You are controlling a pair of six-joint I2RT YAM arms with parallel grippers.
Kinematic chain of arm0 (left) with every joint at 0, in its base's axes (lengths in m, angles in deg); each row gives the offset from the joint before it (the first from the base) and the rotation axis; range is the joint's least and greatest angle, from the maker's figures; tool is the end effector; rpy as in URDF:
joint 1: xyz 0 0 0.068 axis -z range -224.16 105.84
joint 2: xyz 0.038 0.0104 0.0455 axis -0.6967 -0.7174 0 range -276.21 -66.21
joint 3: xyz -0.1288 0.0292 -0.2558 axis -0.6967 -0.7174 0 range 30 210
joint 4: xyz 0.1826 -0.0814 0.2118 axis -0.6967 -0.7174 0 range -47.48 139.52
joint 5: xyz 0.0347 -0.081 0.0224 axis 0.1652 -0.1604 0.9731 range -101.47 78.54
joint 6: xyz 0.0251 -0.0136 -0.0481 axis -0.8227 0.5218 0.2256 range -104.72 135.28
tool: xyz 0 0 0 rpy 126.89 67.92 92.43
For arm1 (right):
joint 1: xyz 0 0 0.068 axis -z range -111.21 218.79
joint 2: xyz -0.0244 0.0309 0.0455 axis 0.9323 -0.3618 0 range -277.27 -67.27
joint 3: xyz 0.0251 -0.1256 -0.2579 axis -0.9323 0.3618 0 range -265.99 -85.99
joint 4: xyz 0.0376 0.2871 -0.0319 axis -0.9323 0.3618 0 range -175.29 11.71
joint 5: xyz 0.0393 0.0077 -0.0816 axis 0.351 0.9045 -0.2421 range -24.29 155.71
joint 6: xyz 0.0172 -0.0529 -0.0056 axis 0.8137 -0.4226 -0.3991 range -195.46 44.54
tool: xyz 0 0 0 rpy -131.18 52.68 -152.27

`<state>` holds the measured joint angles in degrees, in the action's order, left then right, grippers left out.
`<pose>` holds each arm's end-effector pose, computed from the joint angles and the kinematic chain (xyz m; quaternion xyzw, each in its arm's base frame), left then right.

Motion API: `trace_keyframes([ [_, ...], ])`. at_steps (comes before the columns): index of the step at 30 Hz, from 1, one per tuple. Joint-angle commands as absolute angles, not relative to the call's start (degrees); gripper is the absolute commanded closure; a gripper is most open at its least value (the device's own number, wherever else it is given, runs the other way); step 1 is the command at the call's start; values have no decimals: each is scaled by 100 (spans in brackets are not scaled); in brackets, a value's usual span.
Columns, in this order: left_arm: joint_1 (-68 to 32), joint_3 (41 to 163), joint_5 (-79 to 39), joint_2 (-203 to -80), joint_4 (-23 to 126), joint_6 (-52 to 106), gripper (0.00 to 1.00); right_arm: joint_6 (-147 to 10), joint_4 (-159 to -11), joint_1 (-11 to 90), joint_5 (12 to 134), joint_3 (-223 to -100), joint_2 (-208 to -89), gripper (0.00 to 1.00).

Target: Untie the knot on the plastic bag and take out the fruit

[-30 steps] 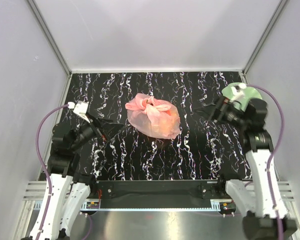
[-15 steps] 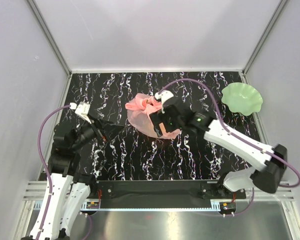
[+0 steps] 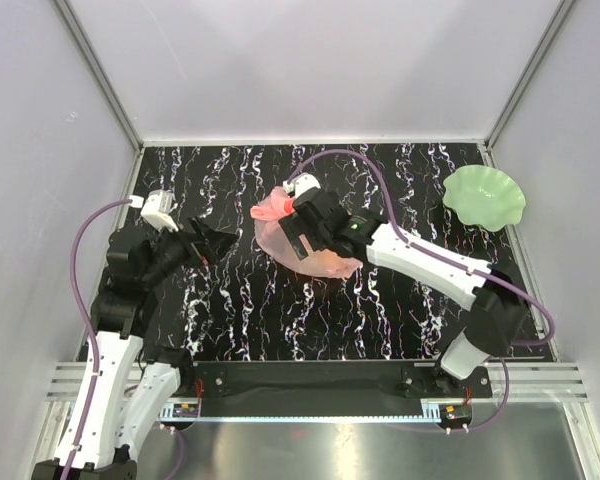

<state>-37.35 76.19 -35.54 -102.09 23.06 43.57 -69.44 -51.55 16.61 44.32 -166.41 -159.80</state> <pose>0.1568 -0.0345 0.3555 -0.0226 0.7915 -0.3361 0.5100 0.2514 0.3010 0.3147 -0.2928 0.8651 0.0294 0.4063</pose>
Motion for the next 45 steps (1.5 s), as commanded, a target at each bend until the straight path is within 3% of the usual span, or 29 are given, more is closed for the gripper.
trace_keyframes([
  [1, -3730, 7825, -3449, -10286, 2543, 4533, 1, -6914, -5523, 1623, 4436, -17035, -16271, 0],
  [7, -3730, 7842, -3353, -10531, 2834, 4692, 1, -6360, -5216, 1676, 4180, -17379, -16869, 0],
  [10, -3730, 8079, -3510, -11021, 3071, 4850, 1, -6158, -5216, 1763, 4172, -17370, -17054, 12],
  [11, -3730, 8237, -3589, -11181, 3141, 4885, 1, -6123, -5189, 1833, 4180, -17353, -17089, 24],
  [12, -3713, 8316, -3738, -11365, 3290, 4920, 1, -6096, -5215, 1869, 4198, -17300, -17063, 54],
  [14, -3669, 8579, -3774, -11849, 3414, 5026, 1, -6104, -5346, 1939, 4346, -16985, -16888, 93],
  [15, -3573, 8677, -3774, -12007, 3432, 5035, 1, -6139, -5417, 1992, 4539, -16853, -16800, 100],
  [19, -3090, 9178, -3555, -12702, 3458, 5026, 1, -6622, -6137, 2062, 4997, -15721, -16097, 100],
  [23, -2546, 9415, -3362, -13483, 3563, 5027, 1, -7236, -6270, 2124, 5217, -15358, -15692, 100],
  [27, -1685, 9942, -1882, -14028, 2836, 3598, 1, -7502, -6358, 2203, 5489, -15086, -15446, 100],
  [37, -1577, 9812, -1279, -14390, 2693, 3514, 1, -7396, -6482, 2616, 6254, -14681, -14550, 100],
  [45, -1305, 10048, -1647, -14996, 3256, 4050, 1, -7379, -6481, 2607, 6325, -14707, -14619, 100],
])
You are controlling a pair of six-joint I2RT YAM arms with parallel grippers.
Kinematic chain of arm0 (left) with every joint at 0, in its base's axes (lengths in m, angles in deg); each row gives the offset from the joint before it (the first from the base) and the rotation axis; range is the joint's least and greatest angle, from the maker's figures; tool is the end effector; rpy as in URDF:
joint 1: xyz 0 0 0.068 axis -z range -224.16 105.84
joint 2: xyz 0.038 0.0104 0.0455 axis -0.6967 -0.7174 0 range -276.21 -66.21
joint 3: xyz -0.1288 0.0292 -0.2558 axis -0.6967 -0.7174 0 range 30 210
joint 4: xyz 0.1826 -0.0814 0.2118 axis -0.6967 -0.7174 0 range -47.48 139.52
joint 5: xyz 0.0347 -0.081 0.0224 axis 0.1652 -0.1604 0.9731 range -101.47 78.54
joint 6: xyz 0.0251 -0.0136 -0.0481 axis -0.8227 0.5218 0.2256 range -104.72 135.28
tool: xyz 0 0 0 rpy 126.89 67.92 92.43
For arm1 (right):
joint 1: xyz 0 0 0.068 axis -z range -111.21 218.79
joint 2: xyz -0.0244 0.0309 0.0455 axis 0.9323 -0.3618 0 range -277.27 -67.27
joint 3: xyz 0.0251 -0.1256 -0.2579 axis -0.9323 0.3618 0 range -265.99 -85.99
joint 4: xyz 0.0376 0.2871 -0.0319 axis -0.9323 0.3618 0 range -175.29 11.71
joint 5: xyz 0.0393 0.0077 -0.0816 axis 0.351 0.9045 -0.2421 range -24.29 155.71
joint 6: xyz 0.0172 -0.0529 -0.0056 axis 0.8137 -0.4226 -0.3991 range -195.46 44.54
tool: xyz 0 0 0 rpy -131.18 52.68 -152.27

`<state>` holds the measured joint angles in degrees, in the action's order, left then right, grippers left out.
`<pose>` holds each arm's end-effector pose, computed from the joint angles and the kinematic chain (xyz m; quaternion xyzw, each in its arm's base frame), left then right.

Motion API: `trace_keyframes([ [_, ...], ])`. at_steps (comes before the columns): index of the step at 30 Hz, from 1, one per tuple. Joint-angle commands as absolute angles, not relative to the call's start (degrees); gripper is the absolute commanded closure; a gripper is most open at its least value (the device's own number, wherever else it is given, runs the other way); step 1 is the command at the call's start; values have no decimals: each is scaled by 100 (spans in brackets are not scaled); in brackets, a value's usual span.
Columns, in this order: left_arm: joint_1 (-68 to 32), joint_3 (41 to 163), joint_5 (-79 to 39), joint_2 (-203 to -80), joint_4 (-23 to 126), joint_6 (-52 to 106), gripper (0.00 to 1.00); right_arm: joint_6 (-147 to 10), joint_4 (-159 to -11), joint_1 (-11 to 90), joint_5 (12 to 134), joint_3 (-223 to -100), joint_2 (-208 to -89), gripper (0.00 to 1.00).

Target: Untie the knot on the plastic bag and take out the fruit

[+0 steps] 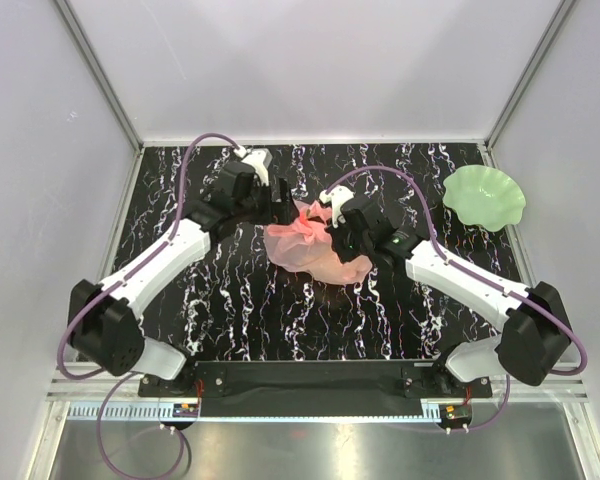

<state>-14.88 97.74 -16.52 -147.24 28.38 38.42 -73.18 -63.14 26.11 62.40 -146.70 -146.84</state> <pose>0.3055 -0.1751 0.3209 0.0679 0.8815 -0.2407 0.4006 0.2481 0.2258 0.2821 -0.3028 0.8578 0.1342 0.3929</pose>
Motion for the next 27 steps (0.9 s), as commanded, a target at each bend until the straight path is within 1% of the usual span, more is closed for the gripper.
trace_keyframes([
  [1, -1244, 10092, -1656, -15084, 3230, 4050, 1, -7379, -6499, 2616, 6299, -14698, -14611, 100],
  [3, -1042, 10215, -1499, -15338, 3098, 4033, 1, -7344, -6525, 2608, 6272, -14681, -14593, 100],
  [7, -944, 10303, -1182, -15612, 3036, 4129, 1, -7318, -6551, 2616, 6377, -14690, -14558, 100],
  [9, -936, 10260, -1164, -15621, 3194, 4147, 10, -7291, -6543, 2608, 6421, -14698, -14567, 100],
  [10, -936, 10242, -1164, -15586, 3255, 4138, 16, -7282, -6517, 2616, 6395, -14698, -14575, 100],
  [11, -918, 10242, -1164, -15586, 3317, 4130, 30, -7265, -6490, 2608, 6369, -14707, -14584, 100],
  [14, -935, 10294, -639, -15516, 3230, 3990, 60, -7177, -6411, 2616, 6141, -14707, -14567, 100],
  [15, -962, 10303, -428, -15481, 3186, 3928, 79, -7160, -6393, 2616, 6018, -14672, -14541, 100],
  [16, -997, 10304, -243, -15445, 3160, 3814, 84, -7125, -6402, 2608, 5939, -14637, -14462, 100],
  [18, -1504, 10260, -92, -15296, 3159, 3795, 86, -7028, -6420, 2616, 5667, -14523, -14339, 100],
  [19, -1507, 10233, -188, -15296, 3159, 3839, 87, -7028, -6411, 2616, 5587, -14496, -14303, 100],
  [20, -1890, 10190, -476, -15209, 3238, 3892, 87, -6975, -6393, 2608, 5499, -14461, -14277, 100],
  [24, -2710, 9926, -1110, -15006, 3501, 4304, 87, -6852, -6279, 2634, 4912, -14417, -14215, 100],
  [25, -2850, 9804, -1311, -14971, 3572, 4384, 86, -6730, -6218, 2695, 4771, -14426, -14250, 99],
  [26, -3113, 9750, -1653, -14936, 3694, 4480, 85, -6659, -6165, 2739, 4630, -14443, -14276, 95],
  [27, -3237, 9689, -1882, -14909, 3765, 4681, 84, -6563, -6113, 2818, 4394, -14496, -14294, 88],
])
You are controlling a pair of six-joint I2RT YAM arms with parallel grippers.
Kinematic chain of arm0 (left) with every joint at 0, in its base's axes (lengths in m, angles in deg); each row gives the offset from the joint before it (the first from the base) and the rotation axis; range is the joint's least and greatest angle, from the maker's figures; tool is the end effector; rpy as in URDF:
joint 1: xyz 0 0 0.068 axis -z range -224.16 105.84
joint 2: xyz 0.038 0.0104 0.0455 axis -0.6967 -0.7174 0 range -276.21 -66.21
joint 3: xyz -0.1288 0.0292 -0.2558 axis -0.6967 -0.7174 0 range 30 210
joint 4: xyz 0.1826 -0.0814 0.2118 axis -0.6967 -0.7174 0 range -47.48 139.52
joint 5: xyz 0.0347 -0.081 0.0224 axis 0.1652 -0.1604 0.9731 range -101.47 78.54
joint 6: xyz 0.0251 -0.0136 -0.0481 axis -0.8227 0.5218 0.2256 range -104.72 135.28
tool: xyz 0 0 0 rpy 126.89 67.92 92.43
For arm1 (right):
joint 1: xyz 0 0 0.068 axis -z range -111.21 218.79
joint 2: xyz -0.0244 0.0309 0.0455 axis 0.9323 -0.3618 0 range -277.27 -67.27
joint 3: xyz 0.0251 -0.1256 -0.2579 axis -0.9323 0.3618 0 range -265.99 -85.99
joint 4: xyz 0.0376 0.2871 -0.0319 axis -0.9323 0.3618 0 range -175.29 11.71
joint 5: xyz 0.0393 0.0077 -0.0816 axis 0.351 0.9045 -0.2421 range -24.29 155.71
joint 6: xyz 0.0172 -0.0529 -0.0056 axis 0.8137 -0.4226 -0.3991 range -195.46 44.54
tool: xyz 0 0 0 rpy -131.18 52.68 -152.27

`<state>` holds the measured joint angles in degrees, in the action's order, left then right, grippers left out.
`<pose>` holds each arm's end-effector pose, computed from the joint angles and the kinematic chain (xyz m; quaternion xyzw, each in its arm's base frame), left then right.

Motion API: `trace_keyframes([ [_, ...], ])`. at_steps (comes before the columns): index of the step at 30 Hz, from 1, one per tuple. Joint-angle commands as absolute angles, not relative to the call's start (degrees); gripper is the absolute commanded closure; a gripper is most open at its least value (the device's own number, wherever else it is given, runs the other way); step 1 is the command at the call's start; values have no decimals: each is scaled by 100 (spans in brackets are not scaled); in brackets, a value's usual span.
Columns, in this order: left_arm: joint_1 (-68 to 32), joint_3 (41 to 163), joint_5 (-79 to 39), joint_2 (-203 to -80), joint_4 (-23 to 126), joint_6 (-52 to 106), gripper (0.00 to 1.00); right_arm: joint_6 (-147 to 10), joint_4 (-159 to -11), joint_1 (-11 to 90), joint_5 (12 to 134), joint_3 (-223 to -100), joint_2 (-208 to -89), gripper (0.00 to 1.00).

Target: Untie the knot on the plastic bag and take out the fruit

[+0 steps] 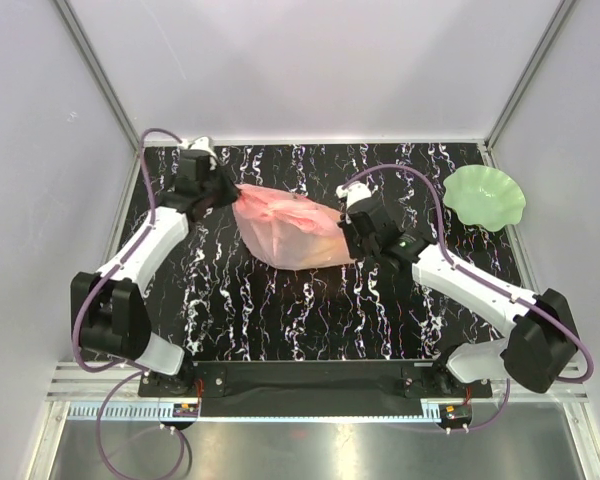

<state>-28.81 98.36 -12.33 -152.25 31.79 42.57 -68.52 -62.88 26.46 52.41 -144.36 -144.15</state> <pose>0.3607 -0.0995 0.3004 -0.0890 0.8842 -0.1730 0.4248 0.2441 0.2104 0.2819 -0.2288 0.8754 0.0762 0.4189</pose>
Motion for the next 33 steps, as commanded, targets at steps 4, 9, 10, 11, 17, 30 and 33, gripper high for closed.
trace_keyframes([
  [4, -3625, 9425, -2929, -14918, 4020, 5017, 79, -6149, -5963, 3222, 4259, -14601, -14470, 55],
  [9, -3634, 8802, -3896, -14690, 4529, 5403, 71, -6175, -6165, 3267, 4855, -14689, -14304, 7],
  [10, -3625, 8705, -4019, -14541, 4661, 5430, 69, -6201, -6165, 3267, 5066, -14724, -14086, 5],
  [11, -3634, 8626, -4255, -14470, 4671, 5439, 67, -6201, -6191, 3275, 5381, -14742, -13935, 3],
  [17, -3634, 8423, -4741, -13812, 4478, 5290, 30, -6315, -6008, 3275, 6560, -15329, -13064, 0],
  [30, -3432, 7966, -3828, -11790, 3801, 5342, 1, -6116, -5557, 2608, 6247, -15841, -13627, 1],
  [33, -3133, 7440, -3547, -11500, 4239, 6043, 1, -5729, -5690, 2607, 5860, -15517, -13294, 0],
])
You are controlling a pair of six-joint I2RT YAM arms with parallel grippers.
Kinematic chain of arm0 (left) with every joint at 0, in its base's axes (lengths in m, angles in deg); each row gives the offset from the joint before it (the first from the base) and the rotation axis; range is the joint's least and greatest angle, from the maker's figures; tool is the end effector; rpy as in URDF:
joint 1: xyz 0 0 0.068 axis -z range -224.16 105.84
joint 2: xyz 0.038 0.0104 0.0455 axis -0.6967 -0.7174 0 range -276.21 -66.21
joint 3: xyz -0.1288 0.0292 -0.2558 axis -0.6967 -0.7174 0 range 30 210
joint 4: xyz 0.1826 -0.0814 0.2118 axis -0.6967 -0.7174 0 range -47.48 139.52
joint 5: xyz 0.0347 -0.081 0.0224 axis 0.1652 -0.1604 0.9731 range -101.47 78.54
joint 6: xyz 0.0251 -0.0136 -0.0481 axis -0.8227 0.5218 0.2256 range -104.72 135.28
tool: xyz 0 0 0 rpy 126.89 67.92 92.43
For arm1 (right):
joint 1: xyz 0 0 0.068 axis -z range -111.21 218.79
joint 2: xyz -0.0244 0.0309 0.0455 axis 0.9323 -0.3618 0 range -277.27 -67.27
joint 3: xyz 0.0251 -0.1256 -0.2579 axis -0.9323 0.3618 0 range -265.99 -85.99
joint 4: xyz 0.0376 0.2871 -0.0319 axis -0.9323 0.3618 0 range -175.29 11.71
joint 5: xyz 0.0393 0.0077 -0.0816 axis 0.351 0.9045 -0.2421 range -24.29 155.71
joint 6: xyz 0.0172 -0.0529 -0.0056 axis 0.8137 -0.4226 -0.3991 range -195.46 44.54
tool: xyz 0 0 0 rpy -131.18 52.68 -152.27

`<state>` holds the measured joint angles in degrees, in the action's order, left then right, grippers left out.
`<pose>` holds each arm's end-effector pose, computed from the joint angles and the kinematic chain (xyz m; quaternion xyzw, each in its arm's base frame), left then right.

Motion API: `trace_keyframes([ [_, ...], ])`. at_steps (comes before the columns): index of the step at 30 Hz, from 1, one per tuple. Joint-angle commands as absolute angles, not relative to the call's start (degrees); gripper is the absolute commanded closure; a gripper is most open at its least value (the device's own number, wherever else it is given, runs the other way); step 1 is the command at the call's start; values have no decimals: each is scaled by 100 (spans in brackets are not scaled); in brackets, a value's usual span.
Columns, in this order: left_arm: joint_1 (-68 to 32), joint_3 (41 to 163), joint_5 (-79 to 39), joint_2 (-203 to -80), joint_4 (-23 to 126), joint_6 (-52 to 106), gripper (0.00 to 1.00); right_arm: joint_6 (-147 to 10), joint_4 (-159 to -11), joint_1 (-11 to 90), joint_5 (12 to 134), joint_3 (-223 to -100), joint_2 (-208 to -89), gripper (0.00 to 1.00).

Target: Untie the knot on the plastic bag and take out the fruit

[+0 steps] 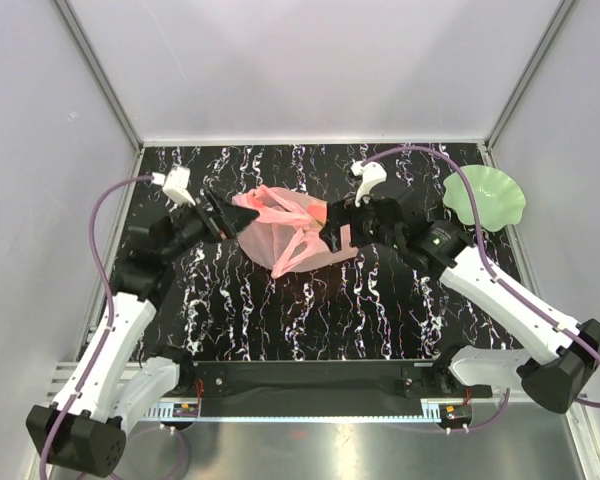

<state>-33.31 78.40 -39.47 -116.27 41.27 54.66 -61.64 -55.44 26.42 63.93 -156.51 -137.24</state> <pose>0.2178 -0.0601 0.3612 -0.0321 0.7582 -0.4327 0.4866 0.2212 0.2002 0.3839 -0.2052 0.8382 0.2261 0.4520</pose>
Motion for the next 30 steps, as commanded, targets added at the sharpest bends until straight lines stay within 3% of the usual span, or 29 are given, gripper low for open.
trace_keyframes([
  [1, -3063, 7325, -3224, -11368, 4301, 6298, 1, -5640, -5708, 2607, 5807, -15420, -13205, 0],
  [6, -2905, 6421, -2405, -11103, 5379, 8074, 1, -5323, -5577, 2555, 5613, -14936, -12748, 0],
  [10, -2729, 6559, -1850, -11568, 5856, 8559, 1, -5243, -5436, 2493, 5534, -14822, -12730, 0],
  [18, -2325, 7789, -2710, -14000, 6059, 9113, 1, -5173, -5558, 2405, 5578, -14663, -12879, 0],
  [24, -2201, 8071, -3010, -14663, 6191, 8911, 2, -5226, -5515, 2405, 5569, -14663, -12888, 0],
  [25, -2201, 8036, -3018, -14628, 6218, 8867, 5, -5226, -5497, 2405, 5543, -14672, -12879, 0],
  [28, -2263, 7782, -3115, -14505, 6542, 8656, 33, -5270, -5479, 2405, 5473, -14663, -12818, 0],
  [29, -2289, 7711, -3150, -14479, 6639, 8656, 54, -5270, -5479, 2397, 5455, -14655, -12809, 0],
  [30, -2367, 7598, -3194, -14452, 6779, 8673, 67, -5261, -5514, 2405, 5455, -14654, -12792, 0],
])
